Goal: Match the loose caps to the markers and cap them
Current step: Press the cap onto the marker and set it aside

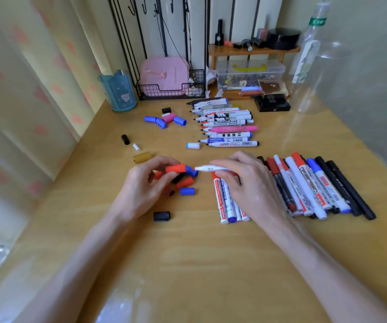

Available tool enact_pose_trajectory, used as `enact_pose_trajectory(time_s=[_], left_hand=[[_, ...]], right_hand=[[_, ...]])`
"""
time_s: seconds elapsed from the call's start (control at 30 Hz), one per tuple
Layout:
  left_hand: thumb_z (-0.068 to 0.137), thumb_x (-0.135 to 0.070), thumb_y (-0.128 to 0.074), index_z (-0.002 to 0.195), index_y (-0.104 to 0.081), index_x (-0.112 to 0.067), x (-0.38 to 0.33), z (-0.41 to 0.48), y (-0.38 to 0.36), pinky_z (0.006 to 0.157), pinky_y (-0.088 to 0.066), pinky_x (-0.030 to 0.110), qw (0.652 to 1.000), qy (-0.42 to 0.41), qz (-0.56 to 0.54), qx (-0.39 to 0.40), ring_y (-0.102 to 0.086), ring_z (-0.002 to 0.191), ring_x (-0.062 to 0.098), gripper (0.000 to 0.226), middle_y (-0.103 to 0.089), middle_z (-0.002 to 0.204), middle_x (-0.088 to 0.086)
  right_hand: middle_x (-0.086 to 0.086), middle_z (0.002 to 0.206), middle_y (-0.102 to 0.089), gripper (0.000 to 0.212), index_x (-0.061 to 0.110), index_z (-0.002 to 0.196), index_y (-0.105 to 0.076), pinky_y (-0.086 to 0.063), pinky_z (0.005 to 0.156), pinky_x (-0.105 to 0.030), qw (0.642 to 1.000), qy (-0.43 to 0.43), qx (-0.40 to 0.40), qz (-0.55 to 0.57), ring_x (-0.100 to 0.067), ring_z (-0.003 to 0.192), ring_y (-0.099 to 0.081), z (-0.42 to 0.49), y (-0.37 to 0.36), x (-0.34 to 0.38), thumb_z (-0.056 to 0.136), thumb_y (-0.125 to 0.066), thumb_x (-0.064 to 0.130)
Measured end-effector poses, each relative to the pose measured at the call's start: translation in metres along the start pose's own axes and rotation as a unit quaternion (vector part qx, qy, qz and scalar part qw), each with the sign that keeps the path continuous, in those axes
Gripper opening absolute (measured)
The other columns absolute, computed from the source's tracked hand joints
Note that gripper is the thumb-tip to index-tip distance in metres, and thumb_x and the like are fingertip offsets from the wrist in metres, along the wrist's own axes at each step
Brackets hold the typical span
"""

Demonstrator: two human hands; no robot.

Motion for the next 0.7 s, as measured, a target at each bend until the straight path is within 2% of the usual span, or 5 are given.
enact_pose_trajectory(time_s=[0.07, 0.23, 0.33, 0.5, 0.7], left_hand=[[0.1, -0.017, -0.069, 0.113, -0.075, -0.023, -0.003, -0.006, -0.002, 0.075, -0.045, 0.012, 1.0, -0.002, -0.006, -0.001, -0.066, 0.084, 0.008, 0.015, -0.074, 0.106, -0.016], [0.099, -0.022, -0.071, 0.112, -0.075, -0.032, -0.003, -0.004, -0.008, 0.074, -0.048, 0.023, 1.0, -0.008, -0.021, 0.006, -0.065, 0.083, 0.012, 0.017, -0.074, 0.101, -0.019], [0.096, -0.021, -0.074, 0.11, -0.073, -0.042, -0.008, -0.007, -0.014, 0.069, -0.039, 0.014, 1.0, -0.018, -0.022, 0.011, -0.054, 0.073, 0.007, 0.025, -0.068, 0.086, -0.023], [0.096, -0.029, -0.075, 0.114, -0.079, -0.035, -0.009, -0.008, -0.019, 0.069, -0.038, 0.017, 1.0, -0.017, -0.004, 0.001, -0.052, 0.073, 0.015, 0.02, -0.071, 0.084, -0.005], [0.097, -0.024, -0.074, 0.11, -0.08, -0.031, -0.008, -0.009, -0.023, 0.071, -0.039, 0.016, 1.0, -0.017, -0.007, 0.011, -0.056, 0.076, 0.011, 0.016, -0.073, 0.086, -0.009]], right_hand=[[0.008, 0.095, -0.061, 0.024, 0.026, 0.12, -0.077, -0.047, 0.082, -0.031, 1.0, 0.011, 0.003, 0.012, -0.014, 0.092, -0.059, 0.0, -0.002, 0.004, 0.097, -0.072, 0.019], [0.007, 0.096, -0.061, 0.025, 0.026, 0.12, -0.077, -0.05, 0.079, -0.04, 0.999, 0.028, 0.009, 0.023, -0.017, 0.09, -0.059, -0.002, -0.005, 0.007, 0.097, -0.071, 0.017], [0.009, 0.097, -0.06, 0.024, 0.026, 0.121, -0.076, -0.049, 0.079, -0.039, 0.998, 0.041, 0.024, 0.029, -0.015, 0.088, -0.057, -0.003, -0.007, 0.011, 0.098, -0.07, 0.02], [0.01, 0.095, -0.061, 0.023, 0.029, 0.12, -0.076, -0.05, 0.069, -0.041, 0.998, 0.046, 0.027, 0.022, -0.019, 0.077, -0.055, -0.007, -0.013, 0.018, 0.1, -0.069, 0.021], [0.009, 0.094, -0.064, 0.023, 0.027, 0.119, -0.077, -0.052, 0.067, -0.042, 0.998, 0.053, 0.037, 0.019, -0.021, 0.077, -0.061, -0.004, -0.015, 0.017, 0.098, -0.07, 0.018]])
Point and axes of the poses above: each hand's wrist, its own z-axis towards the middle knuckle, its own y-axis out of the back of the hand, x = y × z, the point moved 8 cm from there along z, towards the middle knuckle
